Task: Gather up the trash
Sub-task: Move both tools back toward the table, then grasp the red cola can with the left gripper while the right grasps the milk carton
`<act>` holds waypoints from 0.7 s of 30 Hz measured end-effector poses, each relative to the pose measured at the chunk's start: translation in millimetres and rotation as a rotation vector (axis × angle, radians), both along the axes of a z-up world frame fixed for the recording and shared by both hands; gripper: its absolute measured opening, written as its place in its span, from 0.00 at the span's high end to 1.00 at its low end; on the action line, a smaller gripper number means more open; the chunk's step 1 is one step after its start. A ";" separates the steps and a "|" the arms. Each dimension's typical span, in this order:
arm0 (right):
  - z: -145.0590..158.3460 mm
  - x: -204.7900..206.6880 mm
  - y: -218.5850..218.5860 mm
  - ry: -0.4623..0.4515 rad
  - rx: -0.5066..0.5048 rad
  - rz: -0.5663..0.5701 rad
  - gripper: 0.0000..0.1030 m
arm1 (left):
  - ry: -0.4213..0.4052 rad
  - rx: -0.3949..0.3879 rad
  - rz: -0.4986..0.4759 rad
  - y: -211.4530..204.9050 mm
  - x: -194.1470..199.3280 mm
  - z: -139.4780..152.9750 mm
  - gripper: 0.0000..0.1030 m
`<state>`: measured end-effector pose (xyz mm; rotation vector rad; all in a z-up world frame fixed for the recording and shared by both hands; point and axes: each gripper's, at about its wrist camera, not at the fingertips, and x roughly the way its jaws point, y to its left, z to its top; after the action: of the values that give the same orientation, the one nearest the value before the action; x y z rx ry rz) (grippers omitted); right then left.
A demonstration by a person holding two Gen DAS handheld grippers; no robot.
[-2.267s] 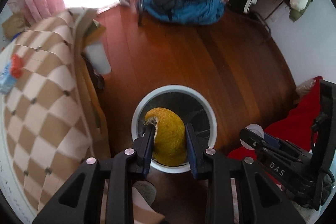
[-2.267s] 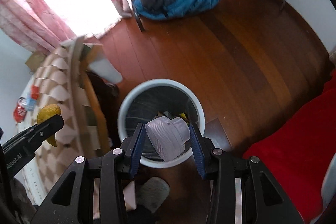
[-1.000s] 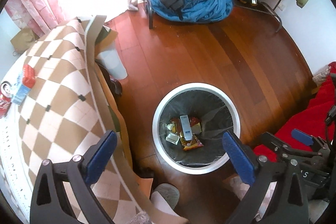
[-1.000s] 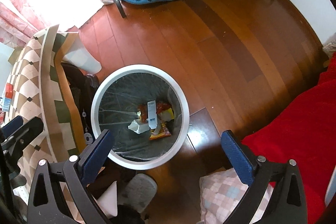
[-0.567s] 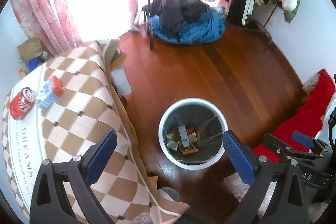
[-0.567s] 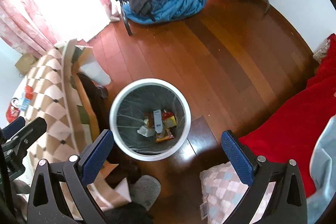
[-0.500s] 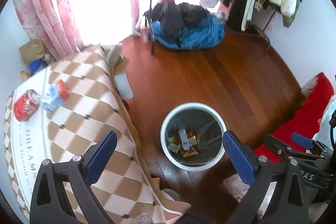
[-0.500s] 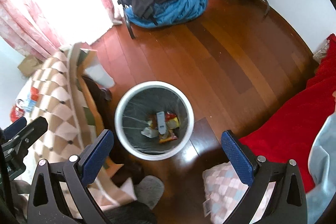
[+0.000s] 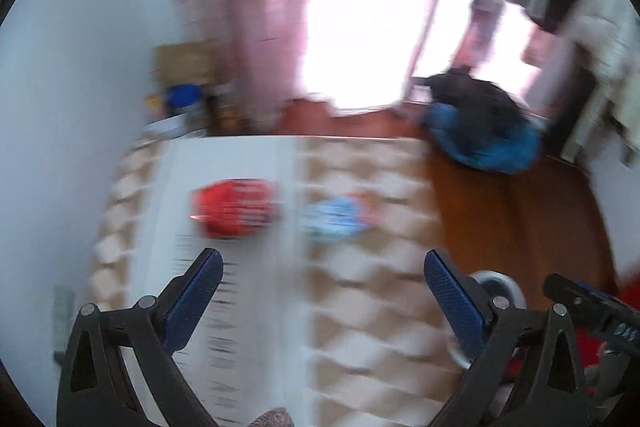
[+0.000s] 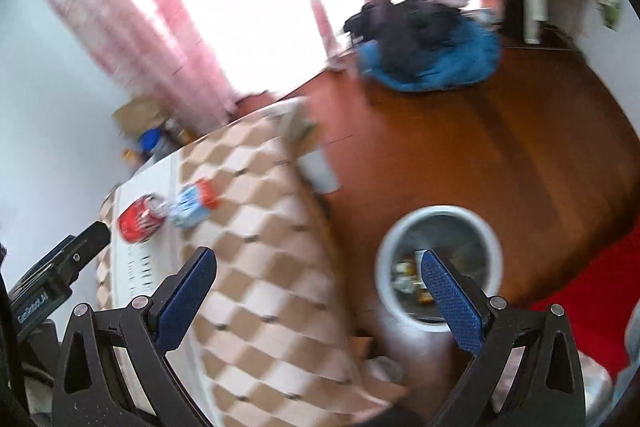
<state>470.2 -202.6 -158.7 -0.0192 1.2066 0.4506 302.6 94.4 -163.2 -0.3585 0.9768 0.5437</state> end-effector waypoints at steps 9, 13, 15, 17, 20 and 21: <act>-129.3 28.5 195.1 0.325 0.010 0.016 0.00 | 0.240 0.212 0.114 133.6 -19.2 -78.9 0.00; -180.1 44.3 233.0 0.396 -0.020 -0.090 0.00 | 0.302 0.259 0.051 155.3 -10.0 -99.1 0.00; -195.4 51.9 246.7 0.386 -0.043 -0.148 0.00 | 0.305 0.276 -0.013 154.7 -3.6 -100.0 0.00; -204.9 55.1 259.7 0.371 -0.059 -0.162 0.03 | 0.289 0.268 -0.110 148.2 4.5 -98.2 0.00; -202.0 51.4 279.0 0.282 -0.147 -0.086 0.22 | 0.277 0.210 -0.293 131.5 19.4 -96.6 0.00; -200.3 50.0 282.1 0.260 -0.167 -0.040 0.23 | 0.285 0.196 -0.358 125.6 24.1 -99.3 0.00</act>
<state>520.2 79.5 -359.0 -0.0819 1.4957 0.3227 326.7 220.0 -262.5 0.0745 1.2188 0.3637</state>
